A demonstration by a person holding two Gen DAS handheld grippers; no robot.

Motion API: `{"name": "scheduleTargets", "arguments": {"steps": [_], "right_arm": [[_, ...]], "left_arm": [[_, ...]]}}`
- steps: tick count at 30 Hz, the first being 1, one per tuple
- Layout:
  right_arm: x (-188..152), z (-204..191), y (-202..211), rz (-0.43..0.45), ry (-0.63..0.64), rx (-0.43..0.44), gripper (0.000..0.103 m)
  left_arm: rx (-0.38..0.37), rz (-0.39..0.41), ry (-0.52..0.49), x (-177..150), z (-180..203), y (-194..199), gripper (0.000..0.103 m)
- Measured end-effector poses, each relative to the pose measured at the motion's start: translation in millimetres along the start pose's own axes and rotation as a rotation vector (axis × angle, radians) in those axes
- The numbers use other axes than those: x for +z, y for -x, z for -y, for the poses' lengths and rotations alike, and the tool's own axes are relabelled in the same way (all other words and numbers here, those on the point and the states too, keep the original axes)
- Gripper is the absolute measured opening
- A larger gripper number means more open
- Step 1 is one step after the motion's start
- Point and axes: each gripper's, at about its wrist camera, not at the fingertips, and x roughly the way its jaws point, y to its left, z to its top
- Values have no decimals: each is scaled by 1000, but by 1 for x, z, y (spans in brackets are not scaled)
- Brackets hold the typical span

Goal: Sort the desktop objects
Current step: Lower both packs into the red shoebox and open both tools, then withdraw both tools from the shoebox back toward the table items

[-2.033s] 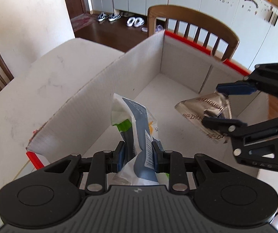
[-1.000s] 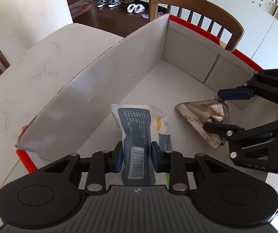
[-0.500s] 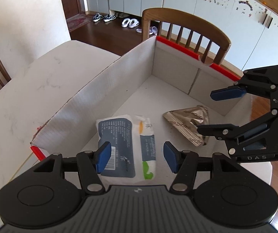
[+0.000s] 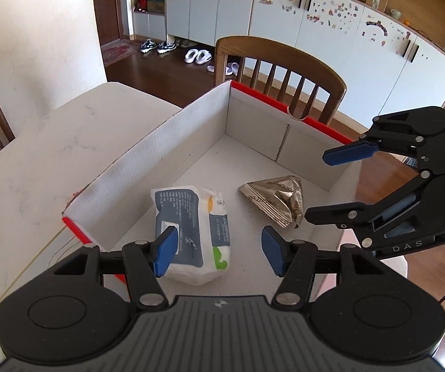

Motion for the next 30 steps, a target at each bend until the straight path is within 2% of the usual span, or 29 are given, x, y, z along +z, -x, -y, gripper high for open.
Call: {"name": "scheduleTargets", "arguments": {"steps": [2,11,14,17,25,27,30], "right_arm": [[-1,-3,2,1,0,2,74],[-4,-18,15,13,-16,18,85],[-4,-24,20,16,-24,15,87],[-3,-32,25,20,-29,11,88],[-1,-63,32,27,-25,7,88],[-1,-73,34,28,-23,7,88],[0,-89,36,29,-20,3,88]], "left_arm": [[1,14,-2,-4,1,7,67],[-29,56,3,-21,4,31,71],[-31,70,5,-27,4,39,72],[-33,93,19,-35,4,50,80],[-46,138,20,-63,-4,77,90],[-55,148,21,-70,-7,83,101],[-69,160,28,-82,-12,95,103]]}}
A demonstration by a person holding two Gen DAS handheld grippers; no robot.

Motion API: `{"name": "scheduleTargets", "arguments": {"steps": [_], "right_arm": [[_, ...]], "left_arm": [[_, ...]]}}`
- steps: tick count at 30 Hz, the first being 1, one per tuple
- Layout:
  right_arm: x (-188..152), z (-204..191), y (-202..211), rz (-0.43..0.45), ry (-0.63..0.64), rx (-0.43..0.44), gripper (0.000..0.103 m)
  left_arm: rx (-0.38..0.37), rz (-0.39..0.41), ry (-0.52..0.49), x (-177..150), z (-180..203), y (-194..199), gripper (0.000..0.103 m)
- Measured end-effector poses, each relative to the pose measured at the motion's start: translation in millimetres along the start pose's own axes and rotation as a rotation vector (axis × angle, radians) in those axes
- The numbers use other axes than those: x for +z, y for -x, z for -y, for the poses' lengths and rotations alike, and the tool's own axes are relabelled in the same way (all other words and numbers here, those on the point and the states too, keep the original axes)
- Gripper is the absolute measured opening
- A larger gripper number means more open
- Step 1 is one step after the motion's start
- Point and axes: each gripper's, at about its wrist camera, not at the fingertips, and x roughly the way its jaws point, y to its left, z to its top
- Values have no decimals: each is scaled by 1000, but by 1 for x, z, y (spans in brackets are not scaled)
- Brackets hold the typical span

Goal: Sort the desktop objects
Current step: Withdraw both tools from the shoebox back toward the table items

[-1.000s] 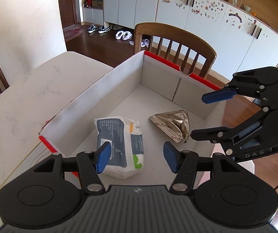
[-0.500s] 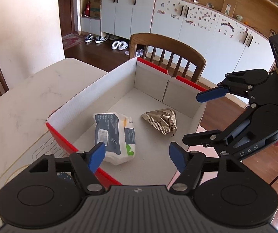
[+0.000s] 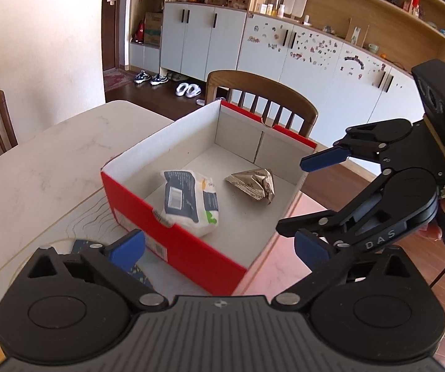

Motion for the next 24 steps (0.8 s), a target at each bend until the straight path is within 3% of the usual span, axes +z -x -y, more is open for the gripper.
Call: {"name": "scheduleTargets", "arguments": {"steps": [24], "right_arm": [[8,-119,7,21,45,34,88]], "left_arm": [[45,38,32,-76,-52,94,103]]}}
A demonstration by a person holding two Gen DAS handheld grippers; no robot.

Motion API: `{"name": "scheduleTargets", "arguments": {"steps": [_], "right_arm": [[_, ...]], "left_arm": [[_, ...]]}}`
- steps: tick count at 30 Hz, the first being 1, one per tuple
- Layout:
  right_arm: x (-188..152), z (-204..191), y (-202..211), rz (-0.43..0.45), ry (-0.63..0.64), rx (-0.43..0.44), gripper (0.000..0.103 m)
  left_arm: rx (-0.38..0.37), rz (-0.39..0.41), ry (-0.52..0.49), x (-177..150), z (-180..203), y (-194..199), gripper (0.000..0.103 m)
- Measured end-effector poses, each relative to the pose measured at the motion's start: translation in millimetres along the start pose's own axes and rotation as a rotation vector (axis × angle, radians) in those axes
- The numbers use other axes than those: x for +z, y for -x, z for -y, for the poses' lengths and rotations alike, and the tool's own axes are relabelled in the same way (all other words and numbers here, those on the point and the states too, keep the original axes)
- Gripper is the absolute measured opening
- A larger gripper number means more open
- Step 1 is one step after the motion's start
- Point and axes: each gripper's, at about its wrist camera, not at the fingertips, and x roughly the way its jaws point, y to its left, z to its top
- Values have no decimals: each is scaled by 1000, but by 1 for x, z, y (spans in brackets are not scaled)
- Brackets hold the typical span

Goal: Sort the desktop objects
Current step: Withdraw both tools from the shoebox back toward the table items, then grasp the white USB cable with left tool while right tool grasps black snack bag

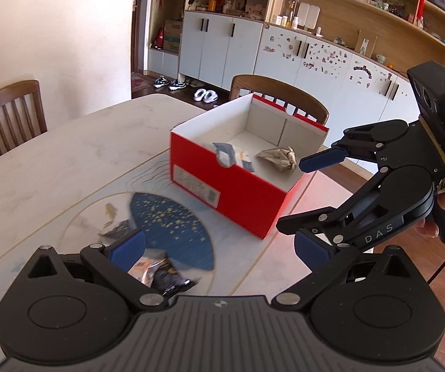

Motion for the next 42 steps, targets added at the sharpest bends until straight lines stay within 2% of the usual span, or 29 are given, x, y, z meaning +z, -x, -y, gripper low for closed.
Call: {"name": "scheduleTargets", "arguments": {"steps": [9,14,25,29,32,42], "right_arm": [[9,-32,-11,15,25,23,88],[14,-49,-21,18,57,28,88],[12,-70,-49,17,26,26,88],[11,-75,-61,22,22,2,88],[9,-76,-69,16,15,-12,87],[7,-86,-94,1,-7,-21,87]], "left_arm": [[29,24,66,-24,-34,25,103],[69,24,103,-45,-57,35,103],[206,-52,180,-100,-117,35,103],[215,-74,220,-119,-136,35,103],[249,-87,217,-130,-145,34,103],[257,-103,228,-148,-167,24,102]]}}
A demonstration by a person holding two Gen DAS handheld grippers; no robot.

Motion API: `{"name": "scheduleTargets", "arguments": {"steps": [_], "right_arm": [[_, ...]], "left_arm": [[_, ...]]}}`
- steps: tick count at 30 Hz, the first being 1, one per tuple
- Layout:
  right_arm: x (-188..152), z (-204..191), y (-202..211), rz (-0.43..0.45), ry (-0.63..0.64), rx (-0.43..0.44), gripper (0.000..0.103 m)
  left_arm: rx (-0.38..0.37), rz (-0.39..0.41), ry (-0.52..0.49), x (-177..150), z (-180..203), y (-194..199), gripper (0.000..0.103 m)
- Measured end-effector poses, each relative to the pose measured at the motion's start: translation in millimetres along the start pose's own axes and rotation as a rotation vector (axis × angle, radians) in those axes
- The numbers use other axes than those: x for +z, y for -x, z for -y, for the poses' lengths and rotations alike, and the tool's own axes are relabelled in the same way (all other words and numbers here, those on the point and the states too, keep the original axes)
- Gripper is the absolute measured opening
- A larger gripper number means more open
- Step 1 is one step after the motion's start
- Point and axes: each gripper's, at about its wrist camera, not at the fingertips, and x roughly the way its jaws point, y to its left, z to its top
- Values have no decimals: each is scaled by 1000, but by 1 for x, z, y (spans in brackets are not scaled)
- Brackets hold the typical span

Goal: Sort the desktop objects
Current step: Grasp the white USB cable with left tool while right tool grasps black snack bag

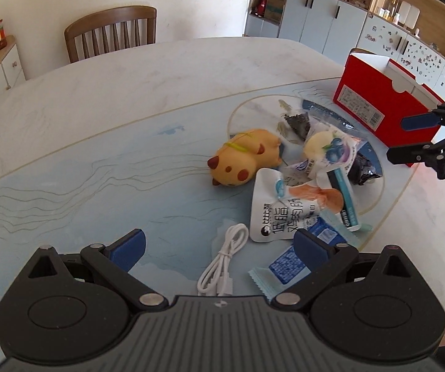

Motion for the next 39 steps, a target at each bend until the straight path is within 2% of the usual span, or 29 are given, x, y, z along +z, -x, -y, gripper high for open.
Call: {"name": "scheduleTargets", "arguments": {"steps": [9,12,16,21,23,28,31,39], "right_arm": [[-6,-9,-29,-51,-13,-18,84],[-7,-7,-35,-65,-31,-19,83],[-8,-8,-43,-82,-25,-30,81],[-10,-7,-54,-104,-26,-48,79],[-11,-5,-58,-114,-28,-59,70],[-11,1,-63,-135,-40,-62,59],[-12,0,-63,-133,-36,-57,57],[-14,-1,-62,-123,-26,-48,54]], "left_arm": [[13,-12,-12,-6,-6,-16,101],[21,-9,-14,-7,-6,-18,96],[24,-8,-25,-8,-4,-19,95],[15,-16,-36,-10,-1,-22,85],[10,-24,-38,-11,-1,-23,81],[4,-31,-43,-14,1,-26,74],[5,-25,-49,-15,2,-26,71],[32,-17,-113,-19,16,-25,48]]}}
